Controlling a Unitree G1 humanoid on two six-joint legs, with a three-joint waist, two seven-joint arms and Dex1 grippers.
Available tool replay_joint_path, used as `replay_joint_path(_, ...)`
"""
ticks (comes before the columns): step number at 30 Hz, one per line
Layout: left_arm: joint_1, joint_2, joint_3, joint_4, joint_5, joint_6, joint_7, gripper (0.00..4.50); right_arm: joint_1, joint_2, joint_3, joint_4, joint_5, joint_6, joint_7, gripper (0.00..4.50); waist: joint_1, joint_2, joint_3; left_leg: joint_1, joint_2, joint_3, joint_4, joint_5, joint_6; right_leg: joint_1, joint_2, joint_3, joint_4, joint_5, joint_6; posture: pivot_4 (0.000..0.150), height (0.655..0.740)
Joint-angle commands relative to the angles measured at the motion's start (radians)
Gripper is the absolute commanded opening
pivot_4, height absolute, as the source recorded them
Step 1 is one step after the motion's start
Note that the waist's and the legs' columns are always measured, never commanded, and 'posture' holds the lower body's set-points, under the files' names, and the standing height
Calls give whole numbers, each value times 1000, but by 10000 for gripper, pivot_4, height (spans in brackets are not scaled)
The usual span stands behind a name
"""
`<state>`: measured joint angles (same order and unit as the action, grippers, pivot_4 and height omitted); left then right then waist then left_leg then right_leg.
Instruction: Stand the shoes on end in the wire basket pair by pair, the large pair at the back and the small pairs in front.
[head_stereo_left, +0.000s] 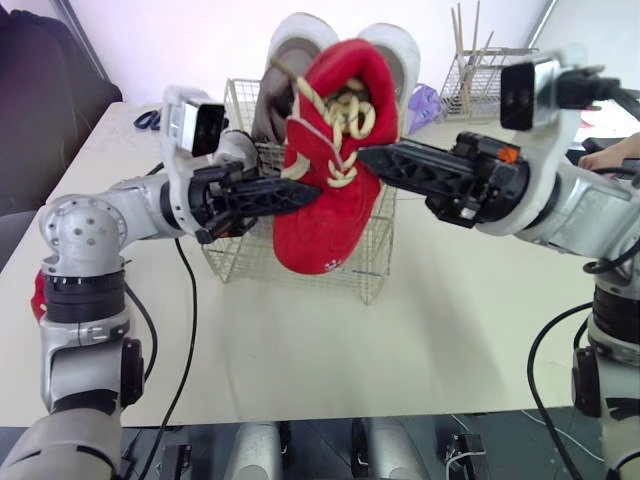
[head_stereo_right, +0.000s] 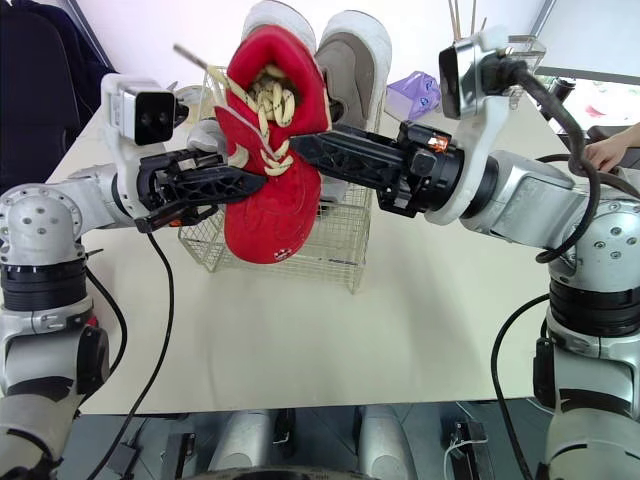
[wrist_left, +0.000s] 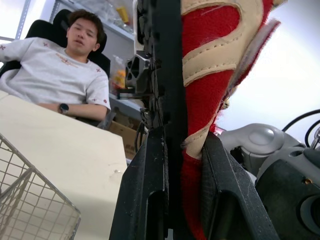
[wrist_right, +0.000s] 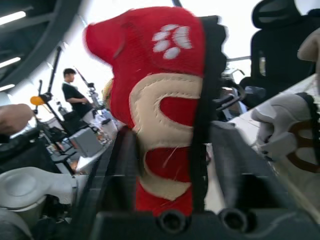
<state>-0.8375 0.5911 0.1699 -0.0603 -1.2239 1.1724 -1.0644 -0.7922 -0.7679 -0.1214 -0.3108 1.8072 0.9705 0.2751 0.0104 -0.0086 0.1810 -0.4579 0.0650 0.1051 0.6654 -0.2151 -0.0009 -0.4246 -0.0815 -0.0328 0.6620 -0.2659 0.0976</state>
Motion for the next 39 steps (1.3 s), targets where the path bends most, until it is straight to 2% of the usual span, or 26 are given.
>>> replay_joint_path(1,-25,16,-5,-17,17,-18,-11,1935,-13,-9,-15,-51,13,1,11,3790,0,0,0,0,0,0,0,0,0,0,0,0,0,0,0,1500,7400)
replay_joint_path(2,-25,17,-7,-16,22,-19,-13,1935,-16,-6,-13,-48,8,0,10,2162,0,0,0,0,0,0,0,0,0,0,0,0,0,0,0,1500,7400)
replay_joint_path(4,-27,29,-13,-7,39,-17,-22,12567,-21,1,-11,-44,-5,-2,16,2046,0,0,0,0,0,0,0,0,0,0,0,0,0,0,0,1500,7400)
replay_joint_path(5,-27,37,-16,-4,48,-16,-27,15987,-22,3,-13,-46,-11,-4,17,2046,0,0,0,0,0,0,0,0,0,0,0,0,0,0,0,1500,7400)
replay_joint_path(9,-31,73,-11,-7,108,-55,-15,36987,-26,3,-26,-55,-30,-15,11,2046,0,0,0,0,0,0,0,0,0,0,0,0,0,0,0,1500,7400)
replay_joint_path(11,-25,124,-6,-32,145,-69,-13,44671,-35,-4,-37,-60,-57,-25,6,2046,-1,0,0,0,0,0,0,0,0,-1,0,0,0,0,0,1500,7400)
replay_joint_path(16,-4,307,16,-86,182,-13,11,44671,-77,-39,-60,-48,-222,-51,58,2046,-5,0,0,-3,0,0,-2,0,0,-4,0,1,-1,0,0,1500,7400)
replay_joint_path(19,5,376,65,-106,201,-4,88,44671,-103,-36,-61,-34,-358,-104,141,2046,-6,0,0,-3,0,-1,-2,0,0,-4,0,1,-2,0,0,1500,7400)
replay_joint_path(26,42,396,195,-181,113,67,232,44671,8,-15,-61,-90,-627,-274,367,2046,1,0,0,-3,1,0,-2,0,1,-2,0,0,-7,0,0,1500,7400)
replay_joint_path(31,160,454,256,-309,63,71,221,44671,120,-48,-31,-92,-783,-354,558,2046,-3,0,0,-3,1,0,-2,-1,1,-2,0,0,-7,0,0,1500,7400)
replay_joint_path(34,228,478,275,-372,25,67,191,44671,160,-33,-18,-87,-877,-415,598,2046,-4,0,0,-3,1,1,-2,-1,1,-2,0,0,-7,0,0,1500,7400)
replay_joint_path(39,272,483,290,-425,-86,73,221,44671,206,8,14,-78,-1012,-510,625,2046,-1,0,0,-3,1,0,-2,-1,1,-2,0,0,-7,0,0,1500,7400)
